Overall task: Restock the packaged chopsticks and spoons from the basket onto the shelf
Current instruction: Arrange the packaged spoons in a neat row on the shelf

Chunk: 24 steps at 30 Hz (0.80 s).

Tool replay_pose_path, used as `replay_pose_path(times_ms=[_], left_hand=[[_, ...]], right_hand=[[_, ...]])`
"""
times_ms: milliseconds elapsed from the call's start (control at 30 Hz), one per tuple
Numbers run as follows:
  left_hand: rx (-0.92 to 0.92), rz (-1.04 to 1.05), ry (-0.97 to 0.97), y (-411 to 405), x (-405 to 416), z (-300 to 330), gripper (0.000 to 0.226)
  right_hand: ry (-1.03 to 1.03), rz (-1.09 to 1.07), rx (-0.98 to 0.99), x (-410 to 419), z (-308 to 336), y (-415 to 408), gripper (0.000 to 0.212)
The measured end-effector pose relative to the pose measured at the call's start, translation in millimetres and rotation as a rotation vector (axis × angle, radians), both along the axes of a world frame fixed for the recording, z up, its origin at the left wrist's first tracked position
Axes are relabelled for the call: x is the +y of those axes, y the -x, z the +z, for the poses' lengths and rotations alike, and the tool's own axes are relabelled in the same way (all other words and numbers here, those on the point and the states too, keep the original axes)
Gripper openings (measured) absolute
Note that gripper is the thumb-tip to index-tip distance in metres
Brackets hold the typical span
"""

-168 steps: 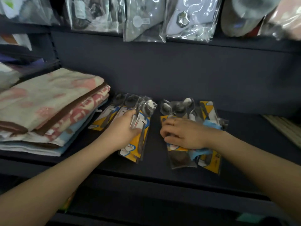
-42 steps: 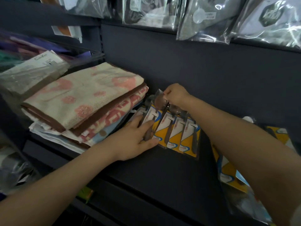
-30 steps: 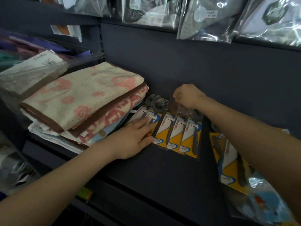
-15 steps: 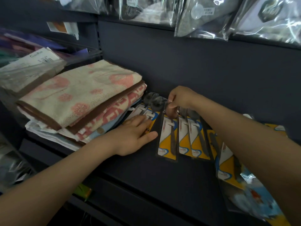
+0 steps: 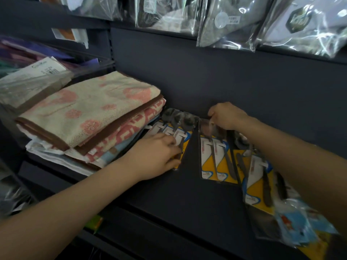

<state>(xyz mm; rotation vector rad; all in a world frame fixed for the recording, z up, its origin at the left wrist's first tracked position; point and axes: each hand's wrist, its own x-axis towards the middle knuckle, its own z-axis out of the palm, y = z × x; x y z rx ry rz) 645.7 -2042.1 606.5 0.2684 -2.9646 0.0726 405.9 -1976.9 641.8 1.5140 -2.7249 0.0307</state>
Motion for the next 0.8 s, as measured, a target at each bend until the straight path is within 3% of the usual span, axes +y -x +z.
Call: replay_pose_path(times_ms=[100,300,400,500,800], left_hand=[[0.228,0.058,-0.155,7,26,8,0.045],[0.156,0.262,-0.383,15,49,6,0.054],[0.129,0.334,-0.699,15,48,5,0.043],[0.135,0.350,-0.579,14,42,3,0.027],[0.120,0.348,-0.237,18,31,-4,0.031]], right_hand=[[-0.023,0.031,-0.088,-1,-7,4,0.021],[0.338,-0.016,-0.588,-3,17,-2,0.007],[0.296,-0.039,-0.457,-13,8,0,0.013],[0.169,0.020,-0.273,-24,-10,-4,0.022],[0.117,-0.004,-0.204,-4,-9,-2,0.033]])
